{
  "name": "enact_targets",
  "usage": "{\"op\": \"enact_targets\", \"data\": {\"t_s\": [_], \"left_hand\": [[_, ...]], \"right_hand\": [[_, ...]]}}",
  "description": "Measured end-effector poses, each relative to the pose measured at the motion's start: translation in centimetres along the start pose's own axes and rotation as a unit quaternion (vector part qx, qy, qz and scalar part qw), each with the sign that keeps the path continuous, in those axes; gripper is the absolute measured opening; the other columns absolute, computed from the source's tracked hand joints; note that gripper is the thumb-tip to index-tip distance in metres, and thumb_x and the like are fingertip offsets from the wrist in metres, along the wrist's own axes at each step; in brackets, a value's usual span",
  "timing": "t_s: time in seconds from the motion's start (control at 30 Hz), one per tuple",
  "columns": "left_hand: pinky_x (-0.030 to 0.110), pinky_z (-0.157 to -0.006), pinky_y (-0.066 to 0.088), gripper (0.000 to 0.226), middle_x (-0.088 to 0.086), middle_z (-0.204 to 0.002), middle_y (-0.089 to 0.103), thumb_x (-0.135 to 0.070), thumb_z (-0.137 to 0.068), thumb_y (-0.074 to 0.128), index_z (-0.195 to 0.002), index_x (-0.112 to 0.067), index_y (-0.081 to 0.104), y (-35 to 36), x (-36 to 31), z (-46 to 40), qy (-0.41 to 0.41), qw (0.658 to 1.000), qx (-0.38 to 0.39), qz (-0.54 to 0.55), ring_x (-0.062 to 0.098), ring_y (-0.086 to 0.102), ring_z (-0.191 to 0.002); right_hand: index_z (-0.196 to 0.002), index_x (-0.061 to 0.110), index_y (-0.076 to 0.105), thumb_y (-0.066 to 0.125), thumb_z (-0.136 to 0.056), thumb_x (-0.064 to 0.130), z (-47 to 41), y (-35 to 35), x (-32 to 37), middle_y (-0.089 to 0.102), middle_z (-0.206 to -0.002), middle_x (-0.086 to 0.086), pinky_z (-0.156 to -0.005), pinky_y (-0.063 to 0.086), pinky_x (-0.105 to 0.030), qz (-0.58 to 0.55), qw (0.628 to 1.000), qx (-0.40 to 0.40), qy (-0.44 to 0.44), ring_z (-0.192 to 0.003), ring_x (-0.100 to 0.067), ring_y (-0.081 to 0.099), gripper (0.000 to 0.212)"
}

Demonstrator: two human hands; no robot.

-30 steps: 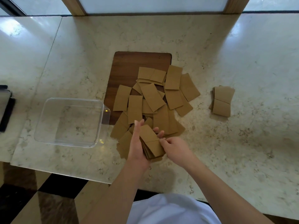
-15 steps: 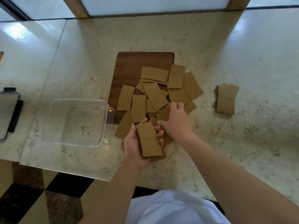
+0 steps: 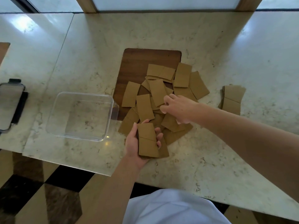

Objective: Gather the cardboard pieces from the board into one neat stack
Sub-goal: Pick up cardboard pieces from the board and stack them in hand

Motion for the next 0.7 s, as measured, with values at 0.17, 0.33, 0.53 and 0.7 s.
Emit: {"op": "enact_targets", "data": {"t_s": [0.17,0.33,0.53,0.7], "left_hand": [[0.038,-0.063,0.058,0.056,0.023,-0.108,0.068,-0.06,-0.102,0.044,-0.143,-0.024,0.058,-0.2,-0.1,-0.1,-0.003,1.0,0.002,0.003,0.035,0.07,-0.083],[0.038,-0.063,0.057,0.051,0.023,-0.107,0.069,-0.06,-0.103,0.043,-0.132,-0.024,0.065,0.1,0.1,-0.5,-0.012,1.0,-0.006,0.003,0.036,0.071,-0.081],[0.039,-0.062,0.059,0.052,0.021,-0.105,0.074,-0.061,-0.102,0.045,-0.127,-0.023,0.069,0.6,0.0,-1.0,-0.016,1.0,-0.014,-0.009,0.035,0.072,-0.078],[0.044,-0.068,0.063,0.055,0.022,-0.125,0.073,-0.061,-0.103,0.041,-0.13,-0.021,0.068,0.9,0.2,-1.3,-0.008,0.997,-0.025,-0.068,0.036,0.077,-0.091]], "right_hand": [[-0.102,0.03,0.054,0.082,-0.081,0.042,1.2,-0.5,-1.2,0.05,-0.11,0.003,-0.095,0.037,-0.043,-0.027,0.997,-0.064,0.042,-0.107,-0.021,0.041,0.037],[-0.1,0.029,0.047,0.07,-0.095,0.042,4.2,-0.6,-1.8,0.062,-0.089,0.013,-0.072,0.051,-0.029,-0.401,0.896,-0.089,0.169,-0.078,-0.007,0.059,0.026],[-0.131,0.018,0.055,0.067,-0.099,0.027,6.5,1.7,3.5,0.077,-0.106,-0.006,-0.084,0.064,-0.045,-0.768,0.589,-0.082,0.238,-0.092,-0.021,0.077,0.035],[-0.121,0.023,0.057,0.067,-0.098,0.01,6.8,3.1,6.3,0.076,-0.111,-0.01,-0.092,0.06,-0.049,-0.85,0.451,-0.091,0.257,-0.105,-0.03,0.073,0.028]]}}
Point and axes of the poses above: each hand's wrist, its own z-axis away from the middle knuckle, its own y-axis out of the palm, x = y × z, the point moved 3 cm from there along -z, towards the middle knuckle
